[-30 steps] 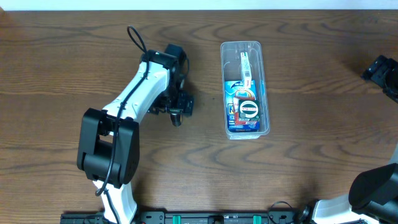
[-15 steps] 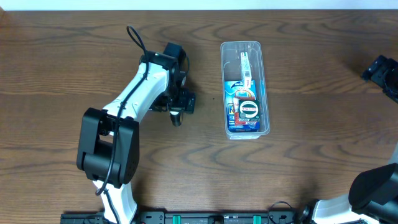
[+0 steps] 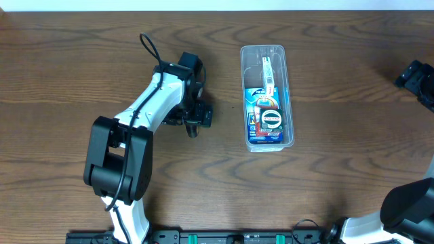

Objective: Pack container
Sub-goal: 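Lower the left gripper around the bottle cap and grasp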

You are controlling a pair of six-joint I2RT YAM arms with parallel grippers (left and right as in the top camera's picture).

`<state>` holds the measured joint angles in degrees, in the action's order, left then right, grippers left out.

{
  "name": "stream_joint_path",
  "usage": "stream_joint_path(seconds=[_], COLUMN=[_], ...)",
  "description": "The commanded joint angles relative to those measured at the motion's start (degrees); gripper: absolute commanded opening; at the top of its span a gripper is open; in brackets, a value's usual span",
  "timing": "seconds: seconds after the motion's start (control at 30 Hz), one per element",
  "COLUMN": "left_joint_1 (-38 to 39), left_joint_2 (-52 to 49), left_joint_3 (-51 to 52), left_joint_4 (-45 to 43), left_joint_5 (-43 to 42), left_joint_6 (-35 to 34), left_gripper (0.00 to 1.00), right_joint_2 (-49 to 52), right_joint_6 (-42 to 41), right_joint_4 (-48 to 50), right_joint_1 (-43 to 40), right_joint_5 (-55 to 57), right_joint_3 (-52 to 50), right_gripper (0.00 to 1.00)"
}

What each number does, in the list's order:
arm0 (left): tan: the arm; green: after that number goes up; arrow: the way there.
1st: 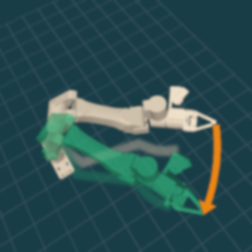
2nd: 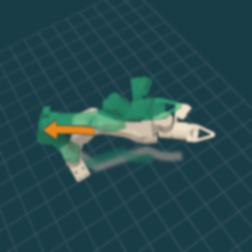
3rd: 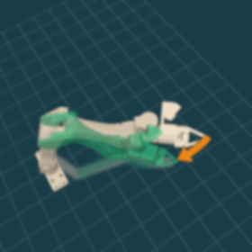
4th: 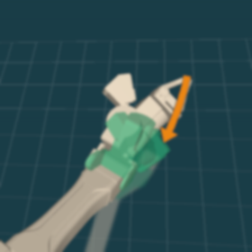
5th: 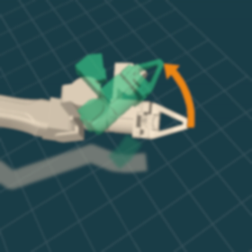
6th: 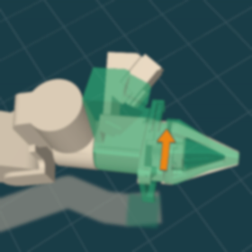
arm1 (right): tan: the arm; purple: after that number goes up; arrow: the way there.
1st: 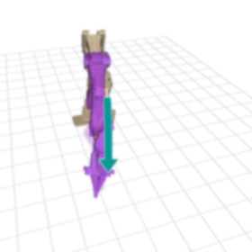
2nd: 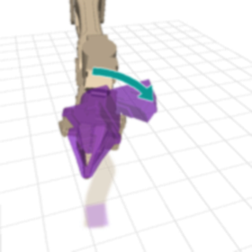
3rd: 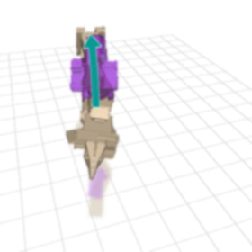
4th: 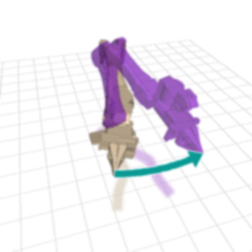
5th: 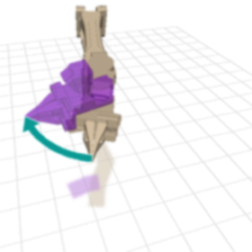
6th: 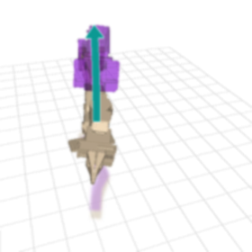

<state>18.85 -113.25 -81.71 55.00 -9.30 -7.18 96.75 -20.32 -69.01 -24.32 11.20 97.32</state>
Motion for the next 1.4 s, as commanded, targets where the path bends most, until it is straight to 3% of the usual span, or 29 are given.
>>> stream_joint_path(seconds=[0.0,0.3,0.77,0.93,1.03,1.37], left_joint_1=[-0.2,-0.2,-0.2,-0.2,-0.2,-0.2], left_joint_2=[0.0,0.0,0.0,0.0,0.0,0.0], left_joint_3=[0.3,0.4,0.4,0.4,0.4,0.4], left_joint_4=[-0.7,1.8,3.8,4.5,4.4,2.3], left_joint_5=[-0.3,-0.3,-0.3,-0.3,-0.3,-0.3], left_joint_6=[0.9,0.9,0.9,0.9,0.9,0.9], left_gripper=[0.98,1.0,0.65,0.64,0.58,0.58], right_joint_2=[-0.5,-0.5,-0.5,-0.5,-0.5,-0.5], right_joint_6=[0.5,0.5,0.5,0.5,0.5,0.5], right_joint_4=[0.0,0.0,0.0,0.0,0.0,0.0], right_joint_1=[-0.4,-0.4,-0.4,-0.4,-0.4,-0.4], right_joint_5=[0.6,0.6,0.6,0.6,0.6,0.6], right_joint_3=[0.0,0.0,0.0,0.0,0.0,0.0], right_gripper=[0.99,0.99,0.99,0.99,0.99,0.99])
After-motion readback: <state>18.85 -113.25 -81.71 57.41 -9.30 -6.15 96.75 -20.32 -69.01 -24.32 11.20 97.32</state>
